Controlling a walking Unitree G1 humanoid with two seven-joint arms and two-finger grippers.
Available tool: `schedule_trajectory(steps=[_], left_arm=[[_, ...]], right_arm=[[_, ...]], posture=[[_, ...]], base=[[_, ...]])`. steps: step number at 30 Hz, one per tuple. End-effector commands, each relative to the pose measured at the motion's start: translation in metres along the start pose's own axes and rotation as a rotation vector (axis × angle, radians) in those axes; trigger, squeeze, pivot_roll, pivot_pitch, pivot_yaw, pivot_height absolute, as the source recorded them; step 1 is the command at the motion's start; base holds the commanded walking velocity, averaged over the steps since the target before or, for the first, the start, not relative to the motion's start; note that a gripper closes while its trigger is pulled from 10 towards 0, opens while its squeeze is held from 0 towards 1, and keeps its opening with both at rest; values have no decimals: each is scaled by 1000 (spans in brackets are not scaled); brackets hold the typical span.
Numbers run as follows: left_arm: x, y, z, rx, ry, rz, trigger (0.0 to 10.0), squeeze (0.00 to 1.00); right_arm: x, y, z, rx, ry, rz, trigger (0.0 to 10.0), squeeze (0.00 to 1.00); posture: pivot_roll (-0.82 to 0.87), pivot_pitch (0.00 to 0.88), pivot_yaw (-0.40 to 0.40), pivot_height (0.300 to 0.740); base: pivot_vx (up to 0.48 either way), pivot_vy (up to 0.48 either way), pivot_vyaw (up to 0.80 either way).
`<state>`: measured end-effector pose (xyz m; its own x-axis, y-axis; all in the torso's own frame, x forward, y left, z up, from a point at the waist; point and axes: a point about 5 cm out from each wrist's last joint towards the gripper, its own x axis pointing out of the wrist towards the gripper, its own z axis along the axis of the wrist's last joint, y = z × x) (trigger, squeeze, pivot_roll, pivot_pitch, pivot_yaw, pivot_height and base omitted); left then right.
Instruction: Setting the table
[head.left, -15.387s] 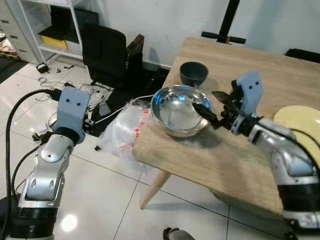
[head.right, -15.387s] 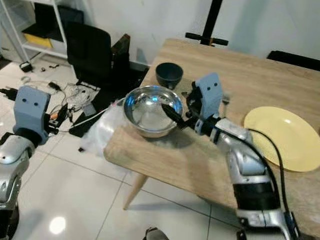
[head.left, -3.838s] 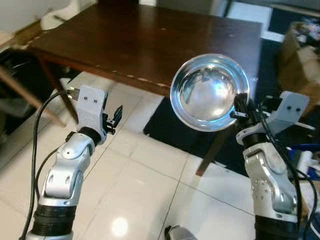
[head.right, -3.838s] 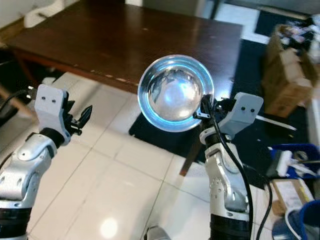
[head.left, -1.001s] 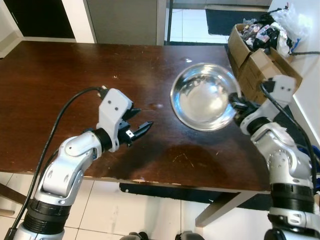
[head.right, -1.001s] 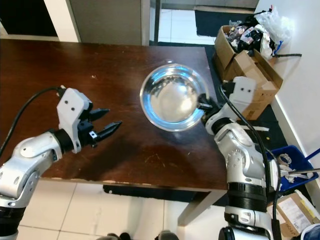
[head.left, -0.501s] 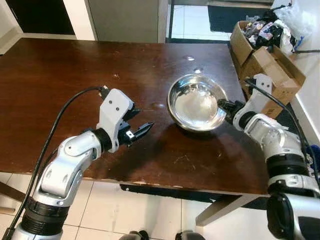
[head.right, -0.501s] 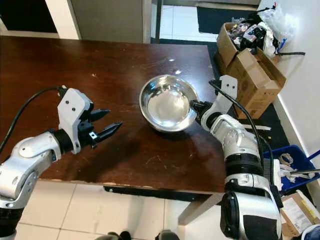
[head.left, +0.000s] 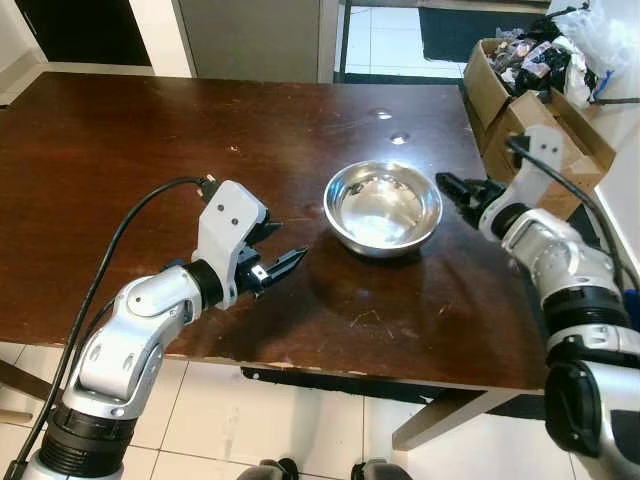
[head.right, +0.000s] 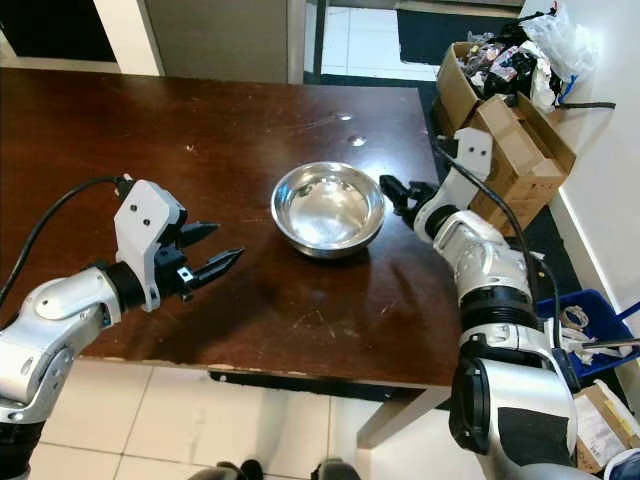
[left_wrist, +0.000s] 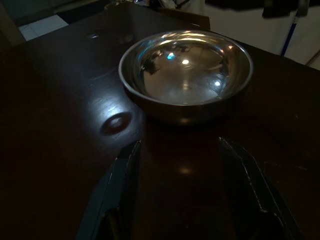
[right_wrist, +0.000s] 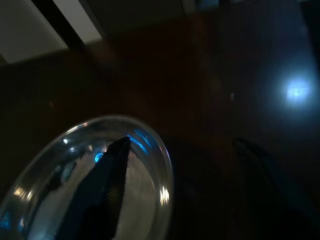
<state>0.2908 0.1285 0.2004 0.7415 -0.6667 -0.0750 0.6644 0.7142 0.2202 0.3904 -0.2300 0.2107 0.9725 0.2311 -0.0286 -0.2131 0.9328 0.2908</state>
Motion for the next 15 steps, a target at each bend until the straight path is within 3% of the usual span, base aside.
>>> schedule_trajectory(steps=[1,3,5,8,10,11,12,15], left_arm=[[1,-4,-3,-11,10,-13,10000,0],[1,-3,-3,-10,11,-10,10000,0],[0,-1,-4,-3,15,22,10000,0],[-1,5,-5,-8,3,89,10000,0],[-4,16,-4,-23,-21,220,10000,0],[-4,16,-4,-23,-21,220,10000,0],[-6,21,-4,-2,-30,288,10000,0],[-9,25,-5,-33,-40,352,10000,0]], right_arm=[[-4,2,16,-32,-76,20,10000,1000],[-6,3,20,-42,-103,24,10000,949],[-13,8,31,-110,-189,36,10000,0],[-27,19,38,-177,-300,34,10000,0],[-44,41,33,-242,-395,34,10000,0],[-44,41,33,-242,-395,34,10000,0],[-53,54,26,-223,-427,44,10000,0],[-62,68,13,-222,-437,49,10000,0]], posture=[[-57,84,79,740],[-57,84,79,740],[-58,77,81,740],[-62,73,83,740],[-64,68,92,740],[-64,68,92,740],[-64,68,92,740],[-70,60,101,740]], base=[[0,0,0],[0,0,0],[0,0,0],[0,0,0],[0,0,0],[0,0,0],[0,0,0],[0,0,0]])
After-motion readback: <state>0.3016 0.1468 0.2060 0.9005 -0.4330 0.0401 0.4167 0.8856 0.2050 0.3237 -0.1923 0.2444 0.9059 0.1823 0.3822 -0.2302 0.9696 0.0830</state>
